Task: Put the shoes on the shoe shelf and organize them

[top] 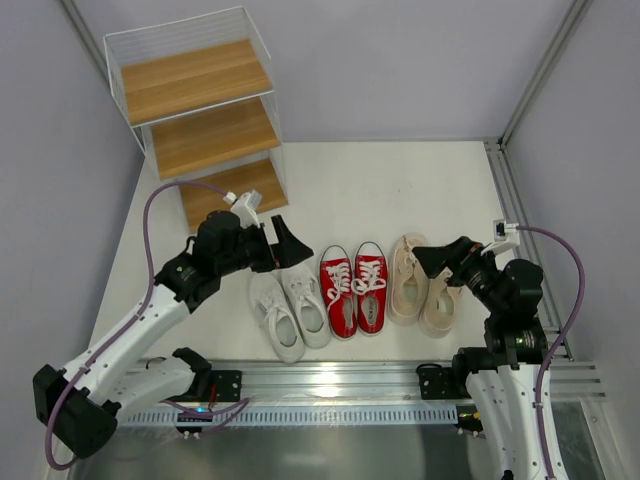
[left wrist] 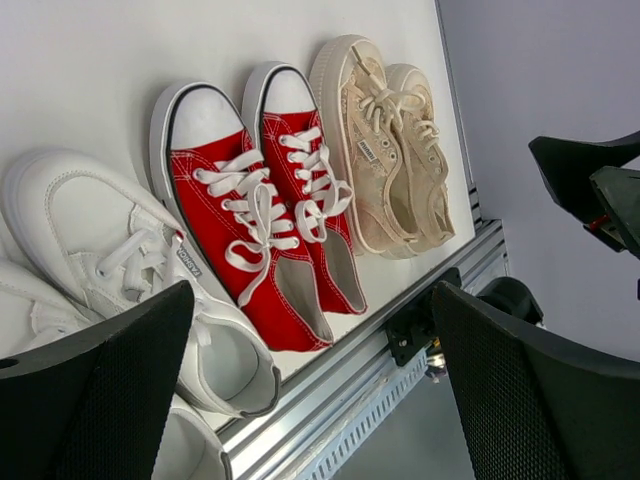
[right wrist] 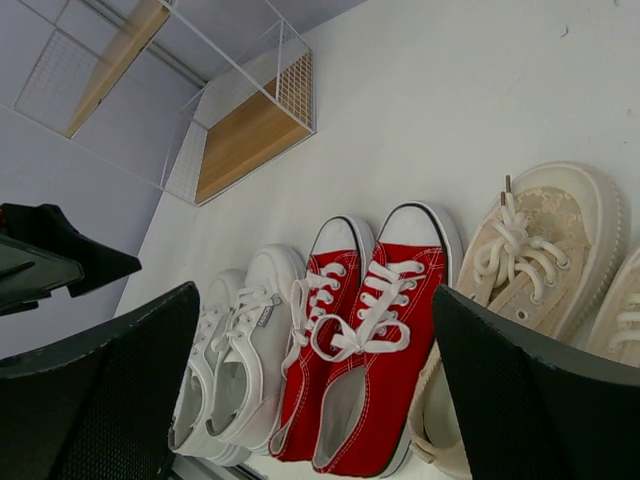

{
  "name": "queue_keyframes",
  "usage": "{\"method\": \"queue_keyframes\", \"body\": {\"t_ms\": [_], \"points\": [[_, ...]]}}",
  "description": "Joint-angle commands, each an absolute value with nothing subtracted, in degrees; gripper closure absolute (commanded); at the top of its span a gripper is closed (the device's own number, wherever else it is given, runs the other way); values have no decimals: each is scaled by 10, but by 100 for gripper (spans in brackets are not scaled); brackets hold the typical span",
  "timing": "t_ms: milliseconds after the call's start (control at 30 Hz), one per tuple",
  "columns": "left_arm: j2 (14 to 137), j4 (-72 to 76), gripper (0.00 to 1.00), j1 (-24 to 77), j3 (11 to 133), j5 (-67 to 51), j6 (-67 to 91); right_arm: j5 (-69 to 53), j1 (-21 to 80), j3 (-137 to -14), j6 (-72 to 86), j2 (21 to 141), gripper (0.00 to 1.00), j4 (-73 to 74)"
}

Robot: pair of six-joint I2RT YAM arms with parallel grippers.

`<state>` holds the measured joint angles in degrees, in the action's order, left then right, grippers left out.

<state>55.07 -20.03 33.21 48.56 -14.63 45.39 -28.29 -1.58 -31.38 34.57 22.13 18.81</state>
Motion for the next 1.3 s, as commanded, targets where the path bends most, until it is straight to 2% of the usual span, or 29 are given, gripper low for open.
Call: {"method": "queue_keyframes", "body": {"t_ms": [0,67,167,200,333,500,633,900,1067,1267], "points": [[565,-200,0,346,513,-136,451,-255,-16,-333,330,218,3,200],[570,-213,0,376,516,-113,451,-257,-16,-324,330,217,3,192],[577,-249,0,461,532,48,465,-262,-16,-316,328,221,3,192],[585,-289,0,488,540,134,477,-265,-16,-312,325,221,3,192],[632,-382,2,608,570,287,576,-258,-16,-309,318,220,3,205],[698,-460,10,666,560,337,753,-247,-15,-313,309,215,3,222],[749,-506,11,734,568,370,830,-238,-16,-315,296,208,3,236],[821,-610,14,780,618,412,950,-236,-16,-312,283,203,3,251],[817,-625,16,787,581,435,1018,-235,-16,-303,283,203,3,250],[843,-572,21,786,549,457,1027,-241,-16,-298,284,209,3,241]]}}
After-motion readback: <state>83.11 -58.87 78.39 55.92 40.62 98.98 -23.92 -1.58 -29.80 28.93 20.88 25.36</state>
